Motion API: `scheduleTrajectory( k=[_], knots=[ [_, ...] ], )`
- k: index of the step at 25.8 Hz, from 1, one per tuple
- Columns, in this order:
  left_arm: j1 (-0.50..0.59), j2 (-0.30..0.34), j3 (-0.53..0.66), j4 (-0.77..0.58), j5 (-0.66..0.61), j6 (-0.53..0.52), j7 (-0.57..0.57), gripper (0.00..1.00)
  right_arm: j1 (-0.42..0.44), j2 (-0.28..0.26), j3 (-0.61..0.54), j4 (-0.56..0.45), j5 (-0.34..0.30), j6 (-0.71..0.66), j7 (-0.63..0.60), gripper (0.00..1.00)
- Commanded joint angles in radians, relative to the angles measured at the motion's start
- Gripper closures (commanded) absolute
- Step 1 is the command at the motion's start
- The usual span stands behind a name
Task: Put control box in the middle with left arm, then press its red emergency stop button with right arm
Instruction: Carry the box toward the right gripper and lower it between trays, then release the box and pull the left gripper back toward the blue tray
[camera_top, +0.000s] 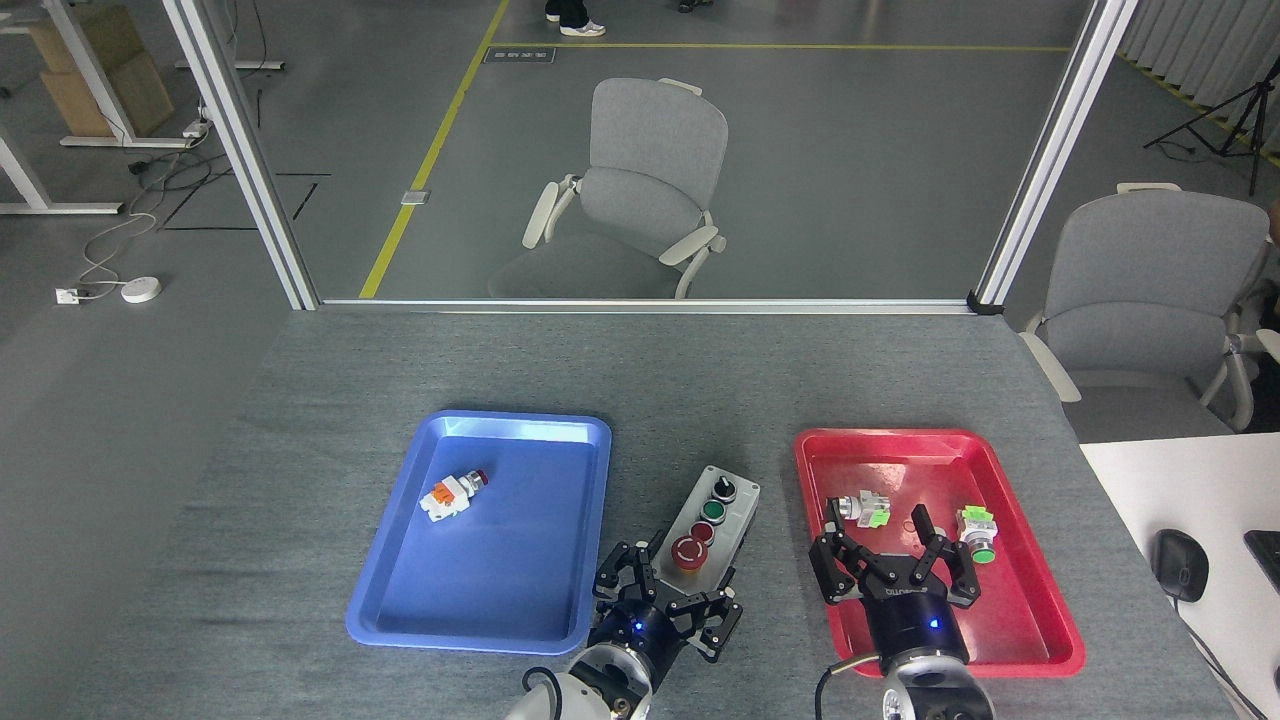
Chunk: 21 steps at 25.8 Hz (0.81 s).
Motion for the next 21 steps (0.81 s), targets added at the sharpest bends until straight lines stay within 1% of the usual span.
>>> scheduleTrajectory(
  k=[1, 3, 5, 6, 8, 9, 11, 12, 14, 15, 16, 18, 21],
  knots=[
    [0.037, 0.013, 0.002, -0.066, -0.001, -0.004, 0.001, 0.03, 0.001, -0.003, 0.001, 0.000, 0.000, 0.001, 0.000, 0.03],
    [0.066, 0.033, 0.006, -0.123, -0.001, -0.006, -0.001, 0.03, 0.005, -0.003, 0.003, 0.000, 0.000, 0.003, -0.002, 0.03],
    [0.093, 0.088, 0.007, -0.192, 0.002, -0.006, -0.004, 0.02, 0.006, 0.003, 0.004, 0.000, 0.000, 0.001, -0.002, 0.04],
    [0.107, 0.118, 0.007, -0.224, 0.002, -0.006, -0.004, 0.02, 0.006, 0.004, 0.007, 0.000, 0.000, 0.000, 0.000, 0.09],
    [0.141, 0.161, 0.009, -0.283, 0.005, -0.006, -0.004, 0.02, 0.006, 0.006, 0.027, 0.000, 0.002, -0.008, 0.000, 0.27],
    [0.159, 0.175, 0.012, -0.304, 0.007, -0.009, -0.004, 0.02, 0.006, 0.006, 0.033, 0.000, 0.003, -0.016, 0.000, 0.39],
    [0.199, 0.218, 0.019, -0.364, 0.010, -0.012, -0.004, 0.02, 0.006, 0.006, 0.047, -0.001, 0.003, -0.057, 0.000, 0.67],
    [0.216, 0.243, 0.025, -0.396, 0.010, -0.013, -0.004, 0.02, 0.006, 0.006, 0.058, -0.001, 0.005, -0.074, 0.001, 0.79],
    [0.262, 0.286, 0.053, -0.474, 0.010, -0.015, -0.002, 0.02, 0.008, 0.004, 0.089, -0.001, 0.005, -0.091, 0.030, 0.94],
    [0.284, 0.299, 0.067, -0.511, 0.010, -0.015, -0.002, 0.02, 0.008, 0.004, 0.102, -0.001, 0.006, -0.092, 0.041, 1.00],
    [0.305, 0.316, 0.088, -0.554, 0.010, -0.015, -0.001, 0.02, 0.008, 0.004, 0.119, -0.001, 0.011, -0.092, 0.044, 1.00],
    [0.331, 0.342, 0.153, -0.623, 0.010, -0.015, 0.001, 0.02, 0.008, 0.007, 0.153, -0.003, 0.040, -0.096, 0.047, 1.00],
    [0.336, 0.341, 0.285, -0.635, 0.011, -0.016, 0.001, 0.02, 0.006, 0.029, 0.201, -0.006, 0.068, -0.091, 0.049, 1.00]
  ],
)
